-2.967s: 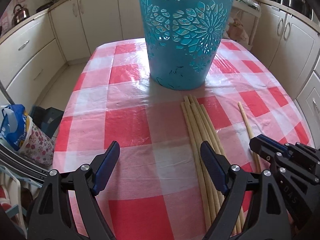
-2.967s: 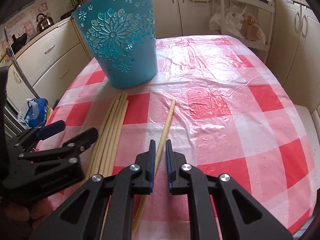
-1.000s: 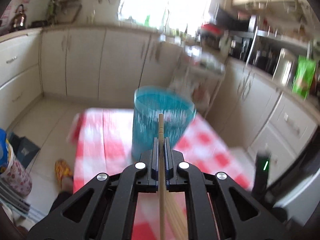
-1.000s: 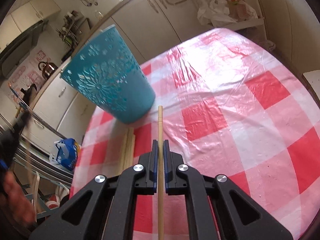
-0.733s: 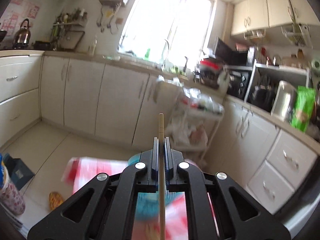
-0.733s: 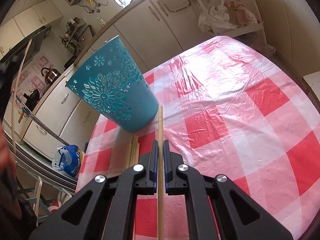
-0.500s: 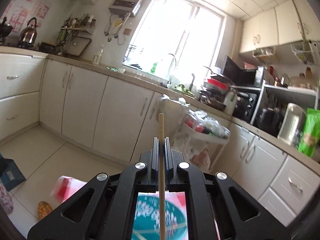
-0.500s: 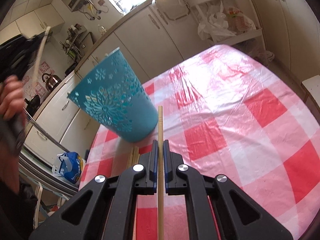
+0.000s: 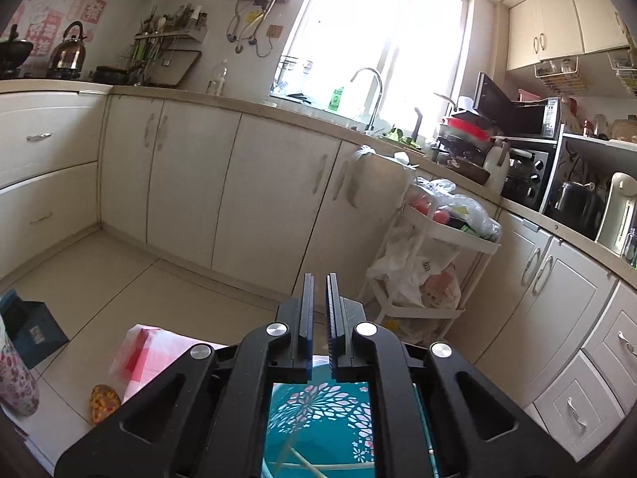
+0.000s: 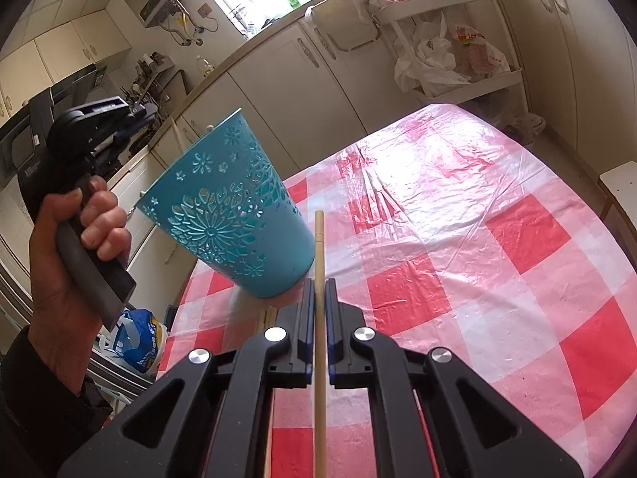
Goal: Organize utensils
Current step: 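Lift the stick with the left tool and drop it into the blue bin, then lift the stick with the right tool and drop it into the blue bin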
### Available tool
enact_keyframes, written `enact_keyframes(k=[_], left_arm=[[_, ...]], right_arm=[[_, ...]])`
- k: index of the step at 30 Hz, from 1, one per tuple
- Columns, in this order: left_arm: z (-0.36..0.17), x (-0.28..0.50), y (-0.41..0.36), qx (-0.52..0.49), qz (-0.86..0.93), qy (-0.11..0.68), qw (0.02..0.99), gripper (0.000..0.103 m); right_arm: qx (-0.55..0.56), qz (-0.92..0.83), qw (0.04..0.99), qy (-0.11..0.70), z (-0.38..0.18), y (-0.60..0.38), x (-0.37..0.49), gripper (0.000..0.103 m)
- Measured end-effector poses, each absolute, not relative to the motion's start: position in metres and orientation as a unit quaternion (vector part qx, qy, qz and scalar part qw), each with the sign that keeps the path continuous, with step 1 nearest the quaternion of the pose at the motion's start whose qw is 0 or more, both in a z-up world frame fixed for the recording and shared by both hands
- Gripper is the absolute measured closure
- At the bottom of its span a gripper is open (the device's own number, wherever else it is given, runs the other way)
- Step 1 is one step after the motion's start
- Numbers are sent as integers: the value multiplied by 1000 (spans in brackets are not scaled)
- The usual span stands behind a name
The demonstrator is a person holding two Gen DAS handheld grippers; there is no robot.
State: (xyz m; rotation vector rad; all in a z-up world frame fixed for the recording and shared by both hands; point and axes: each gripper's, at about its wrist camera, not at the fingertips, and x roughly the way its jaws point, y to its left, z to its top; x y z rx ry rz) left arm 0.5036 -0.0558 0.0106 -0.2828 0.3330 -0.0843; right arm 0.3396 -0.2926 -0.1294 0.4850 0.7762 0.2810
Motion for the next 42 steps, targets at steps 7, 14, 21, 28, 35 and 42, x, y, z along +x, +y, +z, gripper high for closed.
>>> enact_keyframes(k=[7, 14, 21, 28, 35, 42], left_arm=[[21, 493, -51, -148, -45, 158, 975, 98], [-7, 424, -30, -140, -25, 184, 973, 59], [-76, 356, -14, -117, -17, 255, 960, 49], [-113, 330, -6, -121, -30, 296, 947, 45], [-112, 320, 2, -127, -39, 288, 948, 44], [-106, 315, 15, -138, -34, 279, 950, 43]], right_arm=[[234, 135, 891, 366, -127, -293, 339, 97], [259, 159, 901, 308, -102, -298, 331, 97], [280, 184, 918, 214, -33, -288, 355, 97], [259, 169, 940, 142, 33, -248, 429, 97], [209, 136, 946, 206, 27, -205, 492, 97], [160, 142, 944, 250, 7, -185, 491, 97]])
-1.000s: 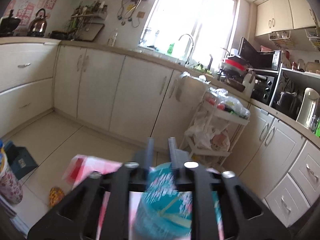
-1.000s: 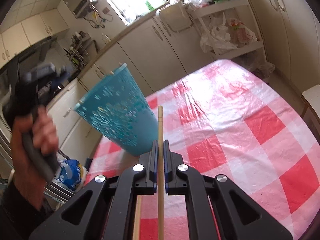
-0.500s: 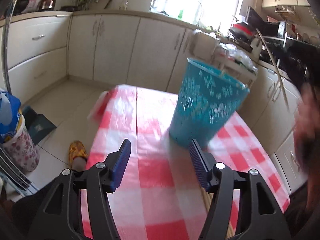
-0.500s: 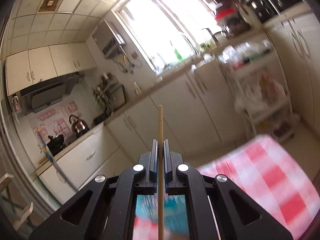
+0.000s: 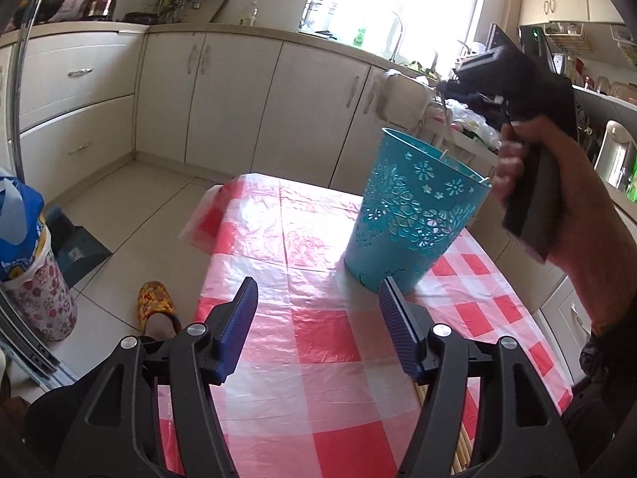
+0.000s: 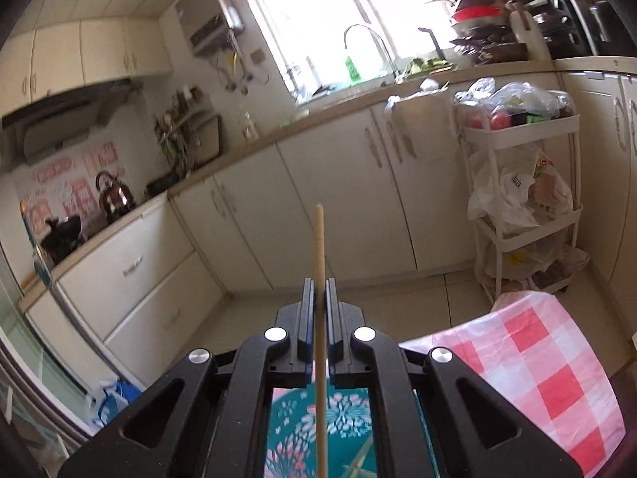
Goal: Organize utensils
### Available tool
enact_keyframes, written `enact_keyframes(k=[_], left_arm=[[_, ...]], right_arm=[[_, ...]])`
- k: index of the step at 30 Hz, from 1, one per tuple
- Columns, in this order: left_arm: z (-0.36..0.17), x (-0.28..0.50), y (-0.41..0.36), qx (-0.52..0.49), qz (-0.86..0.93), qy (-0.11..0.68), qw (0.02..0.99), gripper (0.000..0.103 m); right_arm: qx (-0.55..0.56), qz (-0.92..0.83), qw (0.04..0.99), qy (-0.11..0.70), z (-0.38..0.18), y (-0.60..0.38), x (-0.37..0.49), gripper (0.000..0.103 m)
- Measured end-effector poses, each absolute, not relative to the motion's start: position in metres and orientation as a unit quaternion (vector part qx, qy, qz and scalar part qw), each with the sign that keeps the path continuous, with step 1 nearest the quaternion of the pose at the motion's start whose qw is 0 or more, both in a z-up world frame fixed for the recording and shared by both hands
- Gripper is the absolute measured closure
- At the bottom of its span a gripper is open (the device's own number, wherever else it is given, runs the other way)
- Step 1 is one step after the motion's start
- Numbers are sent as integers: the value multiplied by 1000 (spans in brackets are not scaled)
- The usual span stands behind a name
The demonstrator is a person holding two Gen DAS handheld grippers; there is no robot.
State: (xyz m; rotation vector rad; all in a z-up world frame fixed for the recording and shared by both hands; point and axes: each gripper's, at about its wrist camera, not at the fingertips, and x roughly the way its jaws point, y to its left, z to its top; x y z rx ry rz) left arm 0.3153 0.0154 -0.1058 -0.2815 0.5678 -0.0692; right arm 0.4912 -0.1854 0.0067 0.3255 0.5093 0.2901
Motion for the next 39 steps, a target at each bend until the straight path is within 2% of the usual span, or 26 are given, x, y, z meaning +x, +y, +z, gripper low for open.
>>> enact_keyframes(k=[9, 11, 13, 15, 21, 26, 34, 39], left_arm=[[-105, 307, 22, -136, -18, 292, 947, 41], [-106, 305, 22, -137, -17, 300, 944, 40], [-107, 302, 23, -136, -14, 304, 943, 40], [-108, 299, 23, -132, -13, 309, 942, 39], [-112, 293, 11, -120, -19, 329, 937, 39], [-115, 290, -4, -108, -26, 344, 932, 39], [-119, 283, -20, -92, -30, 363, 927, 36], [-121, 294, -38, -77, -42, 375, 923, 36]], right_arm=[[153, 170, 939, 256, 8, -204, 441, 96], [157, 173, 939, 251, 9, -216, 418, 92], [155, 171, 939, 255, 6, -225, 403, 81], [147, 166, 936, 273, -6, -235, 388, 76], [131, 173, 906, 362, -62, -241, 350, 76], [79, 187, 876, 437, -116, -212, 332, 82], [24, 162, 862, 480, -154, -194, 335, 87], [6, 167, 859, 484, -156, -196, 330, 87]])
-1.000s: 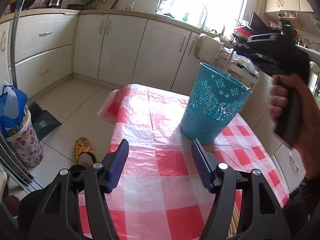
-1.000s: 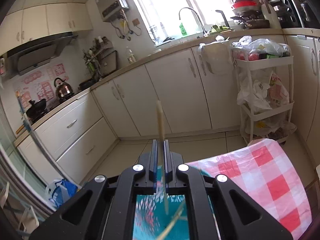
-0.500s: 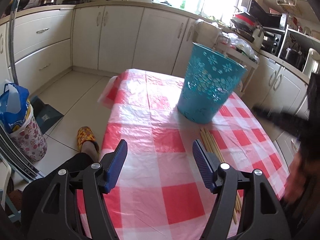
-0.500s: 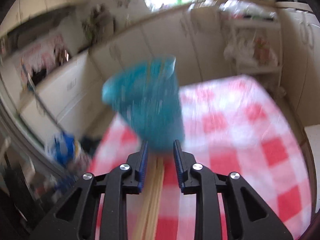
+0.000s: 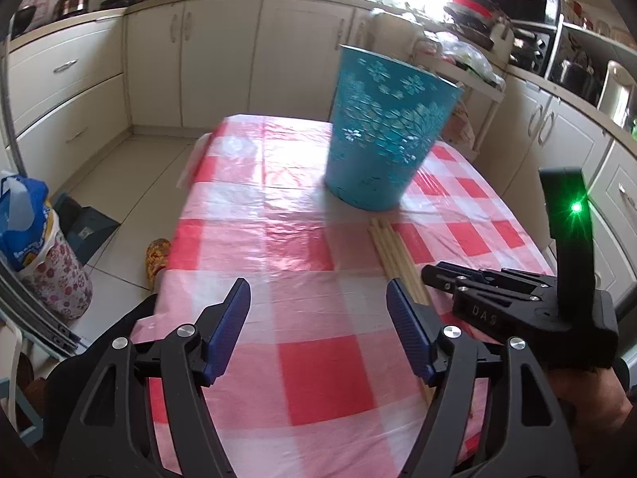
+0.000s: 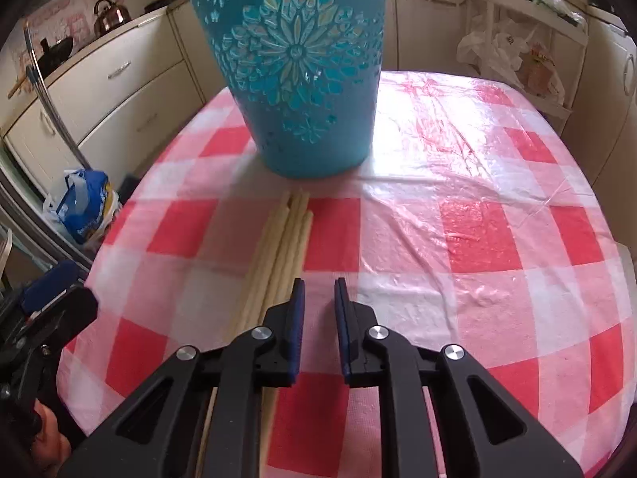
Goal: Organize utensils
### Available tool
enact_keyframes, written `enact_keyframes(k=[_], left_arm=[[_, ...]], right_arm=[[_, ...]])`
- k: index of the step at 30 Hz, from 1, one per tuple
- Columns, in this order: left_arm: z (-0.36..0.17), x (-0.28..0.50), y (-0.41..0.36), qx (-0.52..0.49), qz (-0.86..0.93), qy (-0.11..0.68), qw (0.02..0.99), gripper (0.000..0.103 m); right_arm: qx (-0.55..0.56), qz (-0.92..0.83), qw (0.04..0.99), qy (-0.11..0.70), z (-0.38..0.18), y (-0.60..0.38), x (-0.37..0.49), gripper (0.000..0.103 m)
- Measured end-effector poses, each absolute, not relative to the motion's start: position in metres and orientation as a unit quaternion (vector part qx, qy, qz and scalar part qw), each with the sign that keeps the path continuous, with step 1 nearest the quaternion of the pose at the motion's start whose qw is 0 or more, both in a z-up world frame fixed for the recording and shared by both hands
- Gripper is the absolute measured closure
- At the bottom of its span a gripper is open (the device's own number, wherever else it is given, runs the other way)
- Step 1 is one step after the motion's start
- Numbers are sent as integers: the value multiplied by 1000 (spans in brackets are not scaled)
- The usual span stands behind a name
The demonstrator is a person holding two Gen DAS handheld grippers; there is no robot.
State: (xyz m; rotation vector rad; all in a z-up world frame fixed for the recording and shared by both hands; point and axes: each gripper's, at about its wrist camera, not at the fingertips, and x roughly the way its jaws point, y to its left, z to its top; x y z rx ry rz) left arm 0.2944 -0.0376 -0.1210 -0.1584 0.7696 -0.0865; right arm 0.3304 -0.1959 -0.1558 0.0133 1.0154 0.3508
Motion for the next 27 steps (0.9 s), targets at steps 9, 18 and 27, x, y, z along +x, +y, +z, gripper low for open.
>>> enact_keyframes(k=[9, 18, 27], left_arm=[[-121, 312, -59, -72, -40, 384, 920, 35], [-143, 339, -66, -55, -22, 422, 904, 35], [-158, 367, -81, -13, -12, 452, 892, 35]], right_arm=[[12, 201, 858, 473, -156, -191, 326, 87], [-2, 171, 865, 472, -155, -207, 326, 94], [26, 170, 863, 475, -155, -221, 329, 94]])
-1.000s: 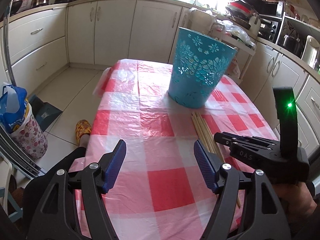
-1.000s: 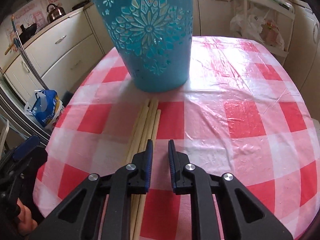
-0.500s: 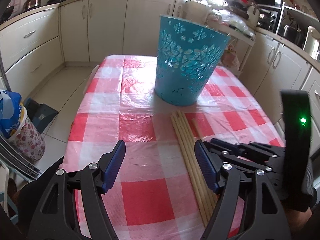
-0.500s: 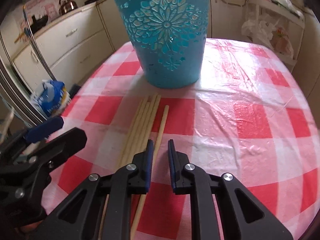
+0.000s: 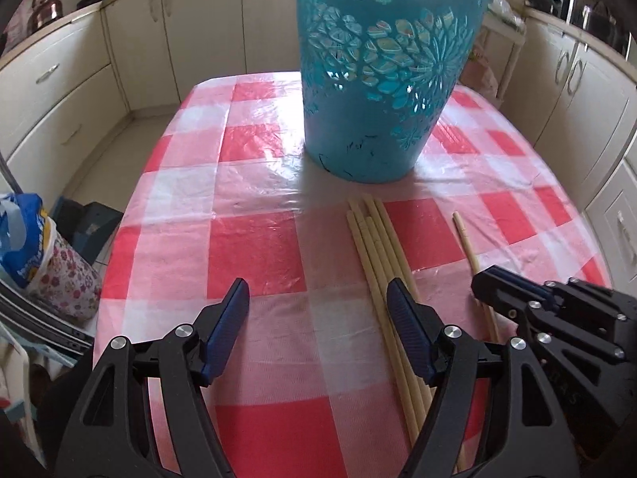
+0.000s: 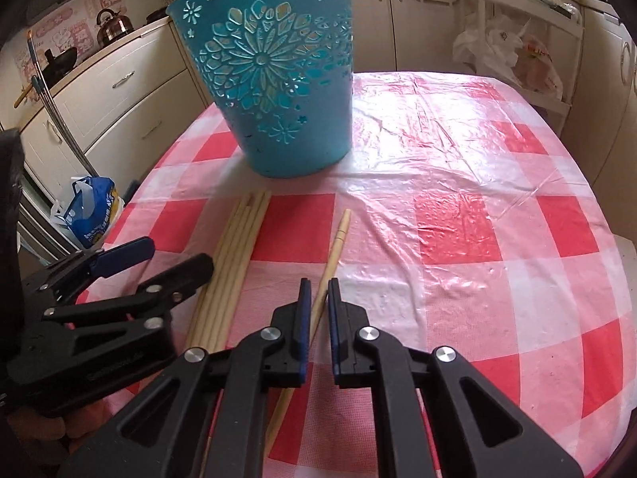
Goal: Organize utensils
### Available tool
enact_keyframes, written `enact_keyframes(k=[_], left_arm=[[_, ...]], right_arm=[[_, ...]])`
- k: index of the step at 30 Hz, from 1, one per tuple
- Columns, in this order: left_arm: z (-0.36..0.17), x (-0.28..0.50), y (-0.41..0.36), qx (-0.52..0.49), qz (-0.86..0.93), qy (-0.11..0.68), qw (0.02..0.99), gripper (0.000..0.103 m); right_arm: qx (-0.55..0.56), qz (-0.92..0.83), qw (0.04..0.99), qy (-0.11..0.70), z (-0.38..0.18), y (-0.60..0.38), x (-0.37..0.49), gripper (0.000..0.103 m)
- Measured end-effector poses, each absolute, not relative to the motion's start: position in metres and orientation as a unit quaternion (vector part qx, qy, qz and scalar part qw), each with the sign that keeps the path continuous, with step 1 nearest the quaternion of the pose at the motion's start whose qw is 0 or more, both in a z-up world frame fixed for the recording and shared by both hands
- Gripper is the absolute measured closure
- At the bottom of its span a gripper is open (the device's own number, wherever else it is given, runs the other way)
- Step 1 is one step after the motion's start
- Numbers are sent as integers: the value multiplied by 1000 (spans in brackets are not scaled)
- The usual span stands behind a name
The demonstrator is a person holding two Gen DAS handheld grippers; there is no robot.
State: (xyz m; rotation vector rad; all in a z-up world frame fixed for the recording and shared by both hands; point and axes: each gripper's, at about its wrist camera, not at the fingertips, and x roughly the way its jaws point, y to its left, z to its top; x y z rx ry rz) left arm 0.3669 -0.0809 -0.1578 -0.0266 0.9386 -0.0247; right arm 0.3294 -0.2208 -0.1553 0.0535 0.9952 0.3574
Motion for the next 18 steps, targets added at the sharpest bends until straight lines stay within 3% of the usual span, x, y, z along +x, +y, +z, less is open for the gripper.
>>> enact_keyframes(k=[5, 13, 16, 18], left_arm=[[-157, 372, -78, -17, -7, 459, 888, 41], [-159, 374, -92, 37, -9, 459, 888, 42], [-157, 375, -97, 49, -44, 462, 884, 57], [-155, 375, -100, 65, -76, 464, 880, 76]], right_arm=[[31, 168, 863, 475, -156, -223, 332, 94], [30, 167, 864, 474, -157, -223, 331, 94], [26, 167, 864, 474, -157, -223, 332, 94], [22, 164, 865, 474, -156, -223, 332, 94]])
